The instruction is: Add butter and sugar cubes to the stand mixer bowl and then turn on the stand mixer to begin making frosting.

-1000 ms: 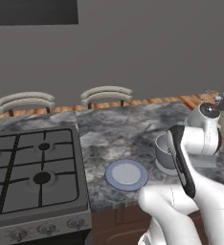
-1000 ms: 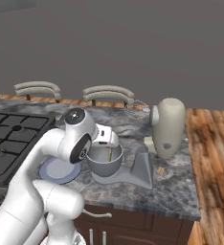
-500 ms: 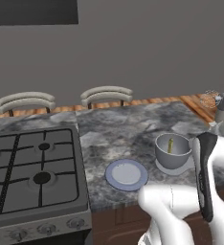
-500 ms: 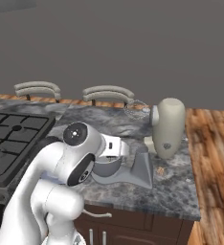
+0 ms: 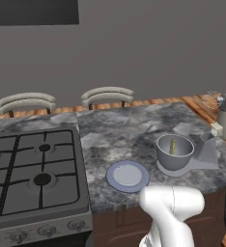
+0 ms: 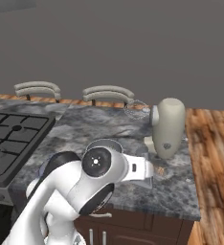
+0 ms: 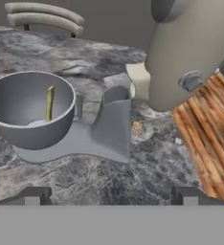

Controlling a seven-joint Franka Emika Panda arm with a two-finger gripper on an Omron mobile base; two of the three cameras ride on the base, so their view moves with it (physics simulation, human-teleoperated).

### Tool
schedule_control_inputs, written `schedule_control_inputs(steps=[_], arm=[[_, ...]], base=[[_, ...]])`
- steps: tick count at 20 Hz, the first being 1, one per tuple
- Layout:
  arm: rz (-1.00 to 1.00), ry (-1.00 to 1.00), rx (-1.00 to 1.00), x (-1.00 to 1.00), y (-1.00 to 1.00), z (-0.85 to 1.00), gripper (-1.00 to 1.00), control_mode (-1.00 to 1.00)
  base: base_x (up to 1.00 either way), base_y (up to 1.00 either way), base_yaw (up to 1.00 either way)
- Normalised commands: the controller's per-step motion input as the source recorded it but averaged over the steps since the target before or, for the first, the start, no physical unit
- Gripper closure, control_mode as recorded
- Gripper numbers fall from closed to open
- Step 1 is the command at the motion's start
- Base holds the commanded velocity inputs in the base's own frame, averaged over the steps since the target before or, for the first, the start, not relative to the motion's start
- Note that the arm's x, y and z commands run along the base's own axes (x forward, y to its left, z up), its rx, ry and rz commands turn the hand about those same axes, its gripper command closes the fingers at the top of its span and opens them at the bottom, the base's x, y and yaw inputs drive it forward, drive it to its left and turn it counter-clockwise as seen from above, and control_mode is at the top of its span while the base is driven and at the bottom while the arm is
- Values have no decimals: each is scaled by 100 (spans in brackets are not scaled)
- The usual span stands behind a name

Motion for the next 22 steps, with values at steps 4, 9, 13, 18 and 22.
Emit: schedule_control_inputs(steps=[4,9,13,18,22], arm=[[1,0,-2,-13,-58,-5,-100,-100],[4,0,-5,0,-42,-36,-100,-100],[13,-6,-1,0,-37,-42,-100,-100],[18,-10,0,12,-44,-28,-100,-100],[23,-7,1,46,-37,-8,-100,-100]], base=[[0,0,0],[0,0,0],[0,0,0],[0,0,0],[0,0,0]])
